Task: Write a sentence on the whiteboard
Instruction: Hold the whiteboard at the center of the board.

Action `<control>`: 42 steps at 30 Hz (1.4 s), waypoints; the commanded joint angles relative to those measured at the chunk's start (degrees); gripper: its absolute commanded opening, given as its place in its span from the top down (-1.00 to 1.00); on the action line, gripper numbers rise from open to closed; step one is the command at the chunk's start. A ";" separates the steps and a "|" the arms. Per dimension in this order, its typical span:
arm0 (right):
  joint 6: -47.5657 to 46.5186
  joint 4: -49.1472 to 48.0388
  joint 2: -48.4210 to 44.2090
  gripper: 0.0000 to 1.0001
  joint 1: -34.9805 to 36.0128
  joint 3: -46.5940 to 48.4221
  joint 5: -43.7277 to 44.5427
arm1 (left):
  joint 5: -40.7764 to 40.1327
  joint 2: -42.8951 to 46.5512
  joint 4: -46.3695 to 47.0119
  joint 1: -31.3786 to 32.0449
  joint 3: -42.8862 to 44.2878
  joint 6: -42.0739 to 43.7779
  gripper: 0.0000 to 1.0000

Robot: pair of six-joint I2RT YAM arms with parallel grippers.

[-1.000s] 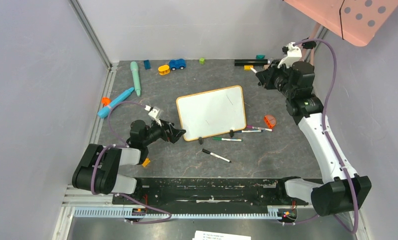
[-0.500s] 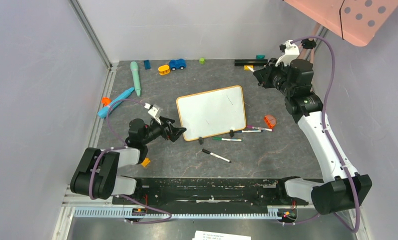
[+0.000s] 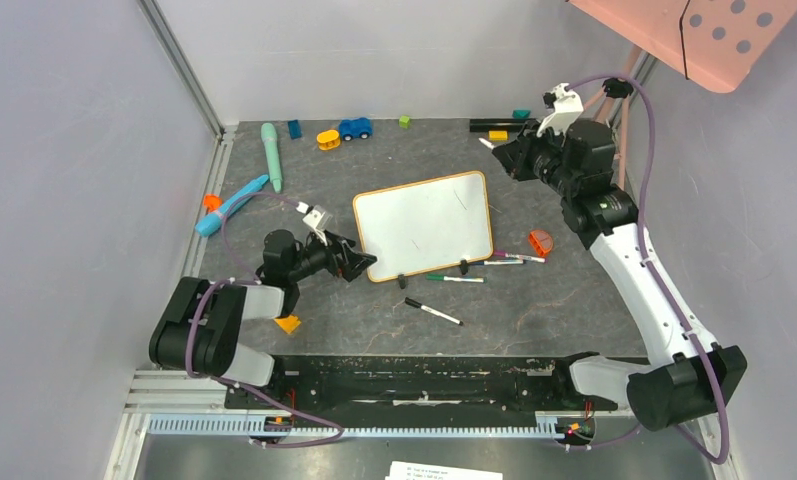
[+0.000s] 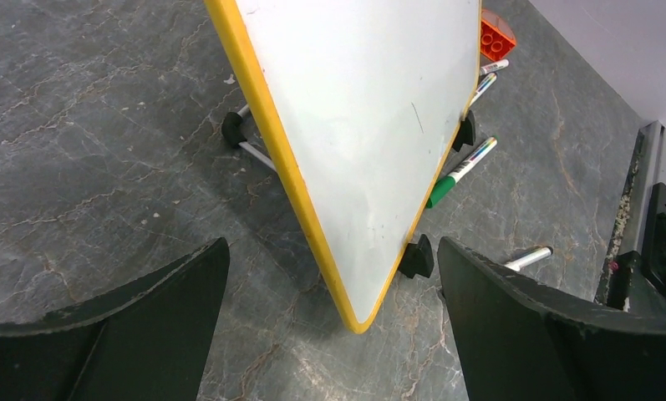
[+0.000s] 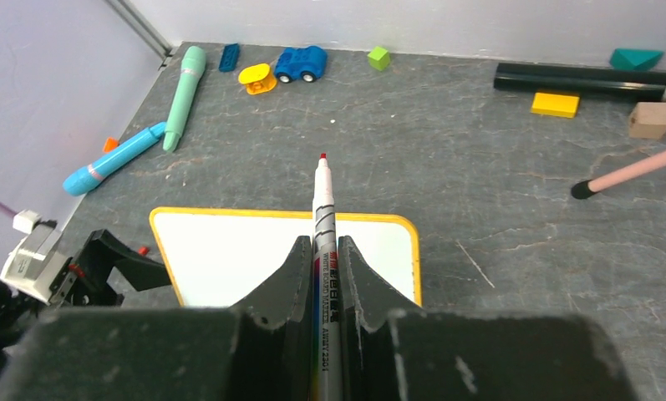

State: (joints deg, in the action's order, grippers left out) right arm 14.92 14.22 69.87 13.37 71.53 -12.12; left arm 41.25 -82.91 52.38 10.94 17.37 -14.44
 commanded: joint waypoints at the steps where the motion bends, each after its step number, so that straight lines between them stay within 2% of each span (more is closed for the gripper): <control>1: -0.72 -2.92 -0.08 1.00 1.93 0.36 -0.31 | 1.40 -1.42 0.92 -0.35 2.40 3.43 -0.99; 6: -0.83 -3.23 0.46 1.00 2.91 0.81 -0.43 | 0.69 -5.07 6.95 -0.39 1.88 2.04 -0.99; 9: -1.10 -3.18 0.74 1.00 3.40 1.10 -0.30 | 3.62 -7.97 6.34 -0.65 4.55 0.49 -0.99; 15: -1.24 -3.85 1.33 1.00 4.37 0.77 -0.48 | 4.51 -8.32 3.46 -0.74 5.20 1.34 -0.75; 17: -1.29 -4.05 1.35 1.00 4.74 0.48 -0.45 | 5.20 -8.58 3.56 -0.74 5.29 1.43 -0.64; 21: -1.39 -4.41 0.91 1.00 5.26 -0.20 -0.27 | 7.48 -10.10 4.14 -0.74 6.52 0.90 -0.17; 23: -1.49 -4.53 0.63 1.00 5.43 -0.53 -0.02 | 11.27 -11.31 4.38 -0.74 7.49 1.25 -0.10; 26: -1.60 -4.89 0.03 1.00 5.62 -1.27 0.13 | 13.43 -12.19 4.56 -0.74 8.33 1.21 -0.10; 28: -1.58 -5.03 -0.10 1.00 5.71 -1.79 0.22 | 13.15 -12.30 3.03 -0.76 9.01 1.68 0.07; 31: -1.42 -5.62 -0.43 1.00 5.93 -2.71 0.38 | 13.21 -12.30 2.33 -0.83 9.25 2.25 0.20; 36: -1.20 -6.66 -0.51 1.00 6.49 -3.77 0.50 | 11.85 -11.82 0.48 -0.80 9.44 3.56 0.63; 38: -1.15 -6.79 -0.42 1.00 6.75 -3.98 0.44 | 11.92 -12.57 -1.46 -0.82 10.53 3.89 0.94; 42: -1.39 -7.22 -0.20 1.00 7.28 -4.33 0.67 | 12.62 -13.31 -2.68 -0.83 11.78 4.15 0.96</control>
State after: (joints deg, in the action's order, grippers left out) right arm 14.31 10.37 71.18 20.05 67.53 -11.92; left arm 57.30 -95.15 51.72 10.79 27.53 -14.94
